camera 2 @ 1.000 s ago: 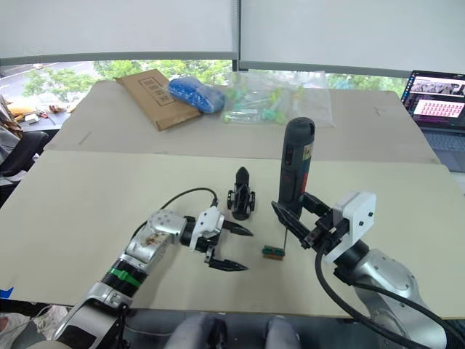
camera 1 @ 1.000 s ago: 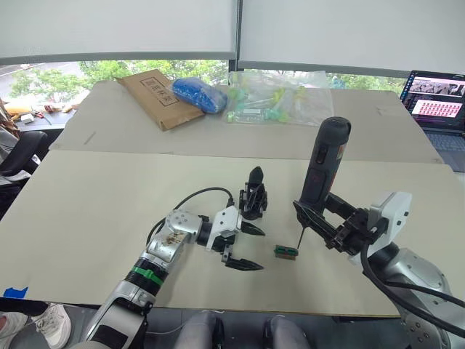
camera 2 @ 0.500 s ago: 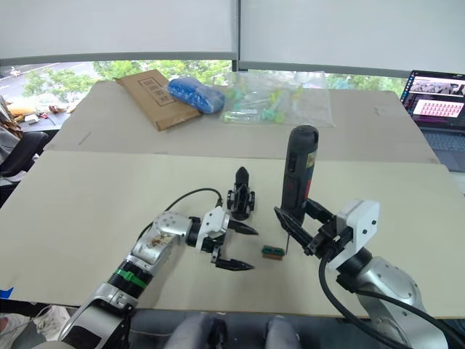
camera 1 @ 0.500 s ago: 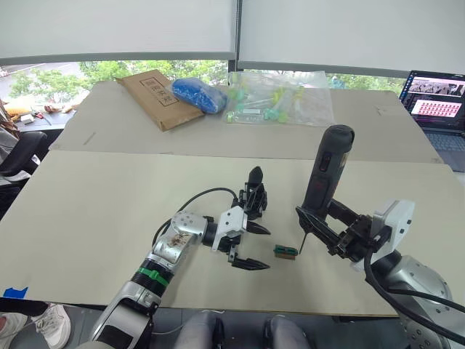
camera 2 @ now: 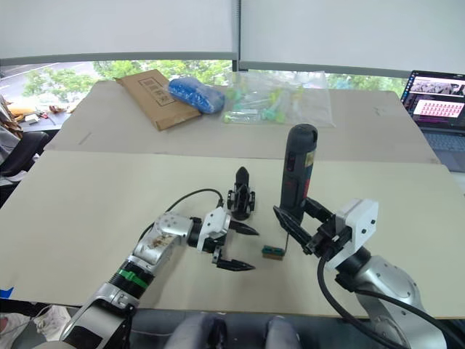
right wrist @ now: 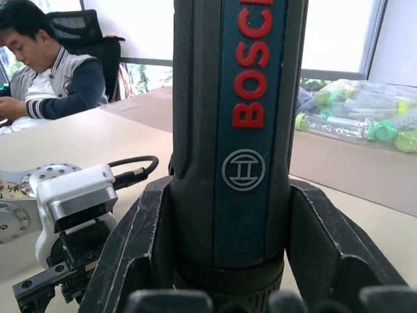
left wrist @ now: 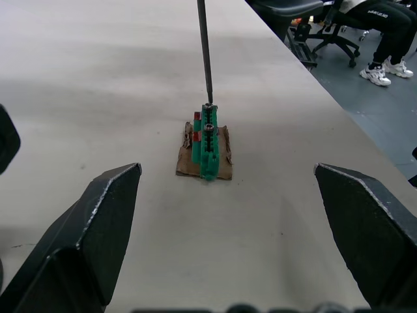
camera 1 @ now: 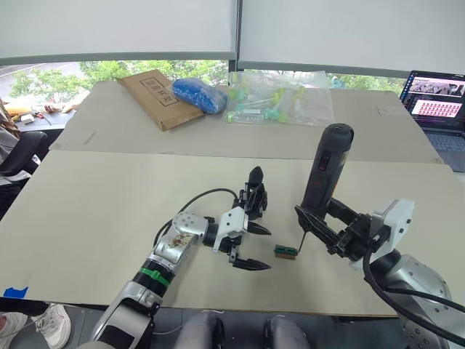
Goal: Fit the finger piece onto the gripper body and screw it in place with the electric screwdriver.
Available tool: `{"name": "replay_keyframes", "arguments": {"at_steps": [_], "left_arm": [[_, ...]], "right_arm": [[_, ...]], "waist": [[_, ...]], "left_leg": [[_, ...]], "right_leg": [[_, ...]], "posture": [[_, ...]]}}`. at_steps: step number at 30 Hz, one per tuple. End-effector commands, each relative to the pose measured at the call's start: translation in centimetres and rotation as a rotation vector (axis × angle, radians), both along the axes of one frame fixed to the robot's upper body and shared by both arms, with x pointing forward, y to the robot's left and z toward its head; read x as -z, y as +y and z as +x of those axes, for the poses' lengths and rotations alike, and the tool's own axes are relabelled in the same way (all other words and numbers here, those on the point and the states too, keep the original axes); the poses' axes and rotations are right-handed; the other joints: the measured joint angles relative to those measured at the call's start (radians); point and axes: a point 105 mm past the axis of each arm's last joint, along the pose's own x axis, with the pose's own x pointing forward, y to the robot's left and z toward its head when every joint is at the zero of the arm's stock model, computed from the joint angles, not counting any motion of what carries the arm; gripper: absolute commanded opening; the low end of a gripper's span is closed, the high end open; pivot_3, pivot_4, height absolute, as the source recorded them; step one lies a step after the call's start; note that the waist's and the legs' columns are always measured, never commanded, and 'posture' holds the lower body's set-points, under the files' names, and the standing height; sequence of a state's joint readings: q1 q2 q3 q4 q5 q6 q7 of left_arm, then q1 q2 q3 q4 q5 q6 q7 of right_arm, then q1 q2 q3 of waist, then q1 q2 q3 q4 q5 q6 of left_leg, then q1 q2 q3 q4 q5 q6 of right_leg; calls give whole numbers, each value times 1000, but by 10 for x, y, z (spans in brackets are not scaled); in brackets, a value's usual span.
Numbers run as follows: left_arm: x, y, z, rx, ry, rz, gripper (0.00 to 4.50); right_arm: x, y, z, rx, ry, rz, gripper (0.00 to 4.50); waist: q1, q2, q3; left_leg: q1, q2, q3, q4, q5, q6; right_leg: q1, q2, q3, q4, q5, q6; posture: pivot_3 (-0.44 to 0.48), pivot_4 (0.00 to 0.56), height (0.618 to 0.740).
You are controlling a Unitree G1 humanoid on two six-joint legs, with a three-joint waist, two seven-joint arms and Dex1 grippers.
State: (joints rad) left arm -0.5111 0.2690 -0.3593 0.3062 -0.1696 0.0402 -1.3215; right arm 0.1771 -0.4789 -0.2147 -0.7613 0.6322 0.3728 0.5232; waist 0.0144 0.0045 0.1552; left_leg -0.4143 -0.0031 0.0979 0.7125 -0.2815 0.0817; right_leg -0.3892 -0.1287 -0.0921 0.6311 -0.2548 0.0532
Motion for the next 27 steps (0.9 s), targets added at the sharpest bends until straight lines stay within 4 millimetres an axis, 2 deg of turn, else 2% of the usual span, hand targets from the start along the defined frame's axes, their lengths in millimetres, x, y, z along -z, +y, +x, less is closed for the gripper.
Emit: {"name": "replay_keyframes", "arguments": {"at_steps": [1,27], "left_arm": [[-6,-3,0,19,-35,-15,4500],[-7,-4,0,23,-45,-14,4500]], "right_arm": [[-24,6,-9,-26,-128,8,1953],[-25,10,-9,-38,-125,1,1953]], "waist": [[0,0,0],[0,0,0]], "left_leg": [[0,0,0,0,0,0],[0,0,0,0,0,0]], "right_leg": [[0,0,0,0,0,0],[0,0,0,0,0,0]], "posture": [[0,150,740],[0,150,740]]}}
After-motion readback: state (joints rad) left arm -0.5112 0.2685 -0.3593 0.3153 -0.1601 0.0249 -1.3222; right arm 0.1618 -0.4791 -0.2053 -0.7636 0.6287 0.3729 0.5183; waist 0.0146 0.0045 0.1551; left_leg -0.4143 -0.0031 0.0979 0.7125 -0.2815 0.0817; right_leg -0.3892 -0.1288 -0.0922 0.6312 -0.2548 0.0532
